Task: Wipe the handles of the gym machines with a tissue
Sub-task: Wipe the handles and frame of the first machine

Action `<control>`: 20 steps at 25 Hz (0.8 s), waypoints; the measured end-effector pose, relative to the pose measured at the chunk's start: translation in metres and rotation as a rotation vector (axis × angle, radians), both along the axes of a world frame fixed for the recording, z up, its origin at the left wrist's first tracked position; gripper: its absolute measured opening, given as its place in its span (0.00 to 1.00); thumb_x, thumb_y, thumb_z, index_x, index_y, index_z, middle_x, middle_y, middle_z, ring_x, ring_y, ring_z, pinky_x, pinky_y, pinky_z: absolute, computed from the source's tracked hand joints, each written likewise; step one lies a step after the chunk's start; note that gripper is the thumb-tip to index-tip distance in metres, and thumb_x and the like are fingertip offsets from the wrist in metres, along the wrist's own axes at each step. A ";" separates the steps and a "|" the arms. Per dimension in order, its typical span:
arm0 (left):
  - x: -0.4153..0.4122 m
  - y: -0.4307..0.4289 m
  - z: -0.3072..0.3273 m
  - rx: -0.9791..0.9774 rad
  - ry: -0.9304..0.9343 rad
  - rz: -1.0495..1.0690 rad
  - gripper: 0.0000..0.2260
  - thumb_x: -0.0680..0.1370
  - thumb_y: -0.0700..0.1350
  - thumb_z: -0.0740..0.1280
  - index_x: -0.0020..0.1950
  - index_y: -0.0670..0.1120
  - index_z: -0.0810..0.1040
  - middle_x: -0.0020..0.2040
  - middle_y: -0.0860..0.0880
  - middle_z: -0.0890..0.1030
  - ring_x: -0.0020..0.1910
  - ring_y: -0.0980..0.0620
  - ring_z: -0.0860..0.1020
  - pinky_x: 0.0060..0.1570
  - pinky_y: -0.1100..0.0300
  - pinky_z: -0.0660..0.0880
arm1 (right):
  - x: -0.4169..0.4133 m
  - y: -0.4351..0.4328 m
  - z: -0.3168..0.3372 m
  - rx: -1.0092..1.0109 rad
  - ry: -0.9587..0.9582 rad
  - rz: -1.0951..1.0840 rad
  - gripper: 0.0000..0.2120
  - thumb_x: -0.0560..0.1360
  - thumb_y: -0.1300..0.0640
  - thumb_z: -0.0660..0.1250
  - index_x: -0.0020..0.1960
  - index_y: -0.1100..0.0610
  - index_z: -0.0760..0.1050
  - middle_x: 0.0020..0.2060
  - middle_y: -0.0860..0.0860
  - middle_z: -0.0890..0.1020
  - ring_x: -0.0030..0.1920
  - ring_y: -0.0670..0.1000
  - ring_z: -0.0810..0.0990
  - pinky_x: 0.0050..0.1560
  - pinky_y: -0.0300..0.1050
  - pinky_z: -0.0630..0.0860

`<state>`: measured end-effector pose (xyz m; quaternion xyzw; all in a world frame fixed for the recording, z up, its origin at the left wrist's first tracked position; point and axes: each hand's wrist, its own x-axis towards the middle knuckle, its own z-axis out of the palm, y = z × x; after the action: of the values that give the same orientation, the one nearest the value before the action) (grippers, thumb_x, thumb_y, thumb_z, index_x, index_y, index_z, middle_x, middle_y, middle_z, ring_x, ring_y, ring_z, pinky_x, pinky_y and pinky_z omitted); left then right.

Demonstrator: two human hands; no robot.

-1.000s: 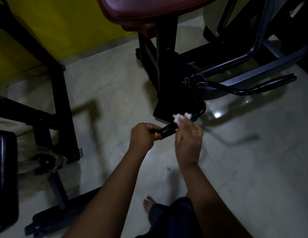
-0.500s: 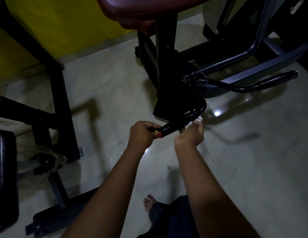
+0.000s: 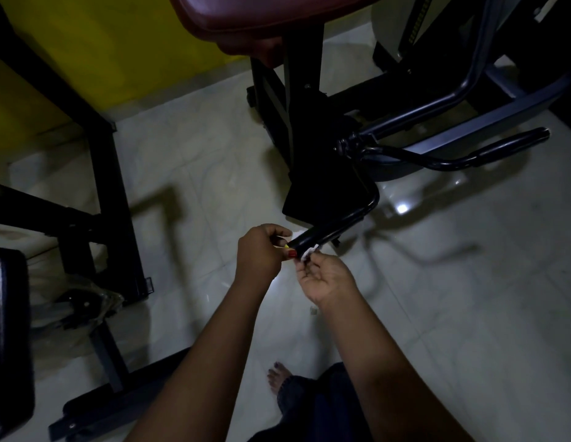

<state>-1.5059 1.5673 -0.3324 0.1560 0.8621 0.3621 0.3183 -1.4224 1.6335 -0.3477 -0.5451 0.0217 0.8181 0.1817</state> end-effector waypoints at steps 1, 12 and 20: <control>0.000 0.000 0.000 0.007 0.003 -0.023 0.14 0.69 0.33 0.75 0.53 0.43 0.83 0.44 0.47 0.82 0.36 0.59 0.76 0.32 0.72 0.71 | 0.000 0.006 0.000 0.035 -0.030 -0.077 0.07 0.78 0.72 0.59 0.45 0.66 0.73 0.41 0.58 0.78 0.40 0.50 0.78 0.43 0.38 0.80; -0.007 0.013 0.008 -0.143 0.059 -0.295 0.17 0.73 0.34 0.72 0.61 0.45 0.81 0.53 0.45 0.84 0.46 0.52 0.79 0.34 0.78 0.67 | 0.020 0.019 -0.032 1.306 -0.812 0.090 0.09 0.73 0.61 0.72 0.54 0.58 0.82 0.46 0.50 0.81 0.49 0.41 0.78 0.47 0.22 0.70; -0.005 0.040 0.013 -0.308 0.161 -0.572 0.20 0.77 0.38 0.68 0.69 0.49 0.75 0.59 0.45 0.81 0.56 0.46 0.78 0.49 0.62 0.72 | 0.039 0.068 -0.032 2.123 -0.817 0.737 0.20 0.69 0.73 0.66 0.59 0.62 0.80 0.53 0.56 0.81 0.55 0.56 0.70 0.54 0.48 0.77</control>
<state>-1.5111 1.6078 -0.3191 0.3698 0.8505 0.1103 0.3575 -1.3833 1.7010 -0.3797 -0.3160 -0.8819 0.1967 0.2893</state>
